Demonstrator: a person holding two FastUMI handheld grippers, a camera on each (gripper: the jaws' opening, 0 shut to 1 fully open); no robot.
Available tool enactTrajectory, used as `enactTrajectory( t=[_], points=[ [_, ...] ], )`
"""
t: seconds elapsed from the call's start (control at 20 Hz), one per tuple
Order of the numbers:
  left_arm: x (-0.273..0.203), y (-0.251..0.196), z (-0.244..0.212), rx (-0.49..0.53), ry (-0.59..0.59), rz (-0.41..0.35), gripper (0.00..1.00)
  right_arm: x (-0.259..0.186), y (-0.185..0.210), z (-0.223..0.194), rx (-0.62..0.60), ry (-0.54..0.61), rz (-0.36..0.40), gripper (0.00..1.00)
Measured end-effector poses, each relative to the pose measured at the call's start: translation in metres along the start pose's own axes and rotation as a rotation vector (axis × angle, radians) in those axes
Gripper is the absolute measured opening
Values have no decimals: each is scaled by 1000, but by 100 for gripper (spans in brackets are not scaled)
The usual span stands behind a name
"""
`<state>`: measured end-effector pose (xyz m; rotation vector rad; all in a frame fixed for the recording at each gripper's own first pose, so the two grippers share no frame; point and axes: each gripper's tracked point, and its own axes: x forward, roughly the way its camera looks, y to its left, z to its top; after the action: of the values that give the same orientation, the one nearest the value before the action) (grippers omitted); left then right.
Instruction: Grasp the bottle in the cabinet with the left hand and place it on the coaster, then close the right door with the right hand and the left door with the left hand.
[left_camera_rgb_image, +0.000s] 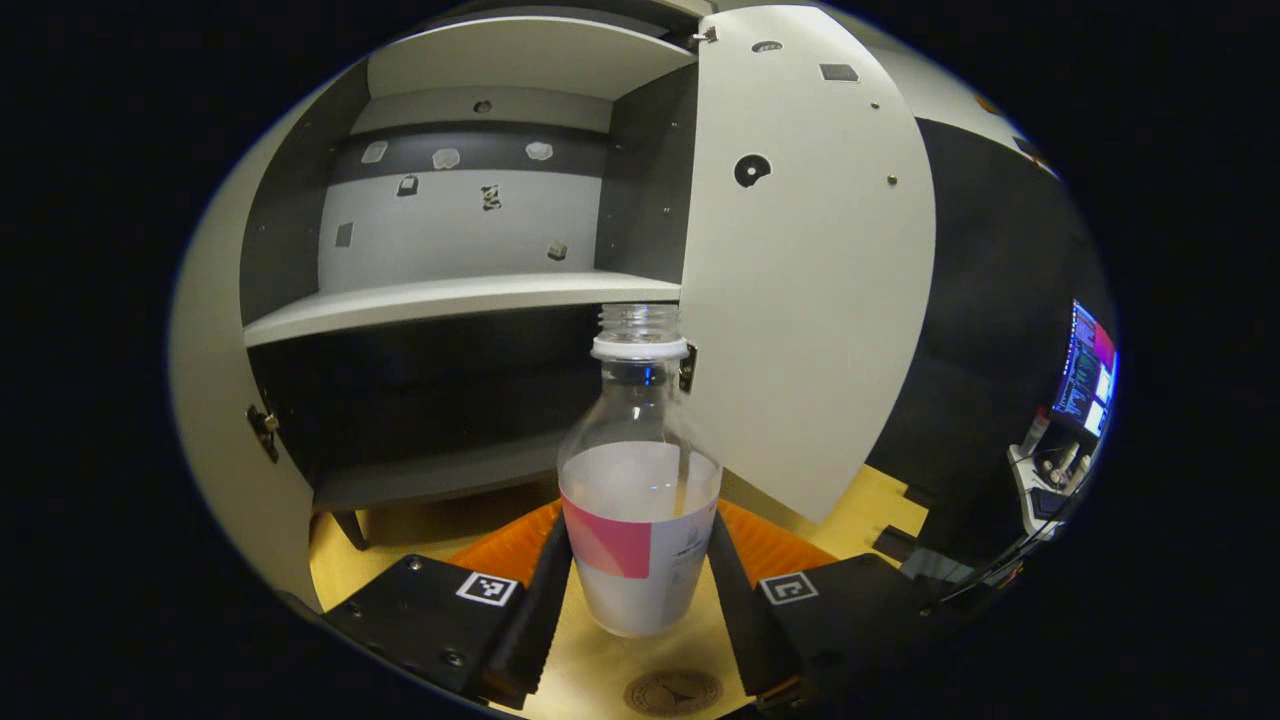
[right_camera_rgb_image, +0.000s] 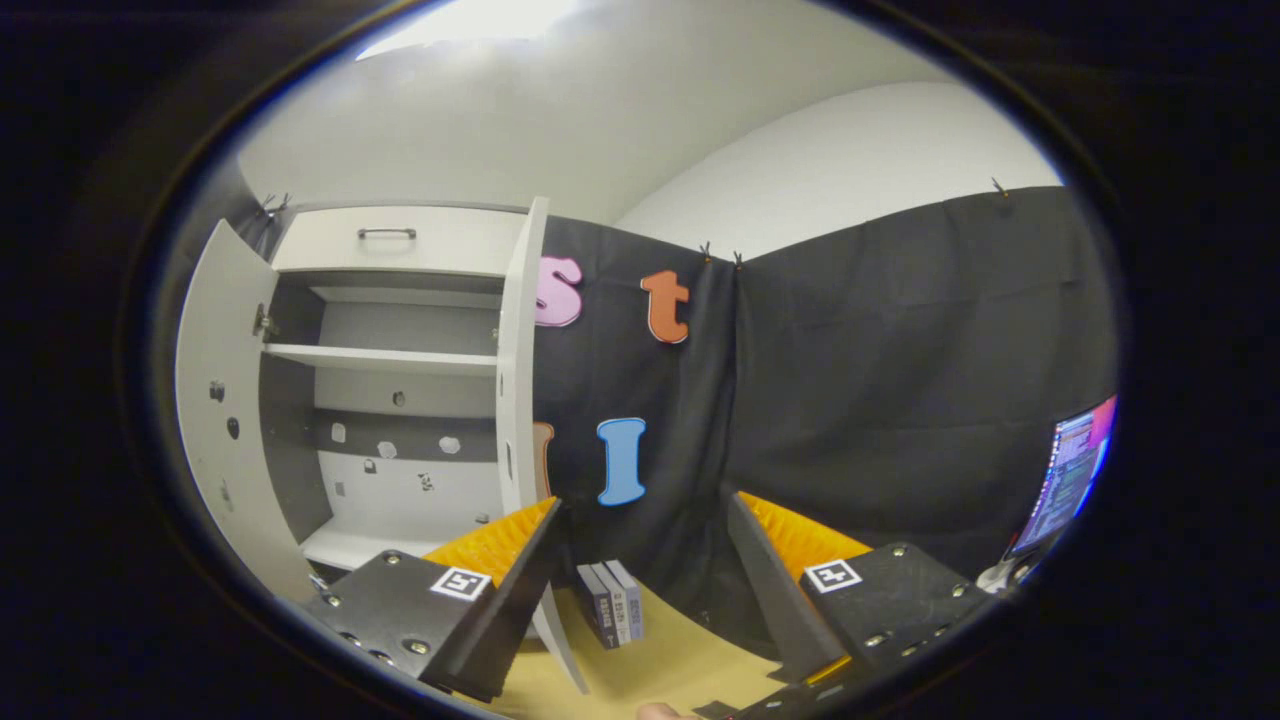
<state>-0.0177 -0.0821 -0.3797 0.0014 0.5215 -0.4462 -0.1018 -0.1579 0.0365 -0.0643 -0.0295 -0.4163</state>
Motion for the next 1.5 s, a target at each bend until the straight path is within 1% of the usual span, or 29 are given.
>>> enactTrajectory(
  t=[0.15, 0.2, 0.25, 0.3, 0.4, 0.55, 0.75, 0.8, 0.85, 0.9, 1.1, 1.15, 1.2, 1.45, 1.5],
  points=[
    [1, 9, -18, -35, 23, 18, 73, -1, 1, -1, 7, -1, 10, 98],
    [1, 12, -25, -48, 33, 25, 73, 0, 2, -1, 8, -1, 13, 94],
    [1, 15, -32, -64, 41, 29, 73, 0, 3, -1, 6, -2, 16, 94],
    [1, 18, -39, -83, 53, 33, 73, 2, 4, -1, 3, -2, 19, 98],
    [1, 20, -53, -121, 77, 36, 73, 5, 6, -3, -2, 3, 25, 98],
    [0, 14, -72, -157, 111, 13, 73, 10, 10, -5, -2, 5, 35, 98],
    [-4, -7, -105, -123, 172, -50, 74, 13, 12, -7, -17, 10, 35, 98],
    [-7, -10, -114, -114, 189, -60, 76, 14, 12, -8, -19, 12, 32, 98],
    [-10, -13, -119, -111, 195, -68, 74, 14, 11, -8, -22, 13, 29, 98],
    [-12, -16, -125, -106, 204, -75, 74, 13, 11, -8, -26, 15, 24, 98],
    [-21, -25, -144, -87, 228, -93, 73, 10, 6, -12, -30, 24, 9, 98],
    [-22, -27, -146, -78, 225, -96, 76, 9, 6, -12, -31, 27, 6, 98],
    [-24, -29, -150, -69, 221, -101, 74, 8, 5, -13, -33, 30, 5, 98],
    [-25, -34, -163, -44, 214, -100, 74, 7, 10, -11, -38, 39, 20, 98],
    [-25, -34, -167, -41, 215, -95, 77, 8, 12, -11, -41, 41, 25, 98]
  ],
)
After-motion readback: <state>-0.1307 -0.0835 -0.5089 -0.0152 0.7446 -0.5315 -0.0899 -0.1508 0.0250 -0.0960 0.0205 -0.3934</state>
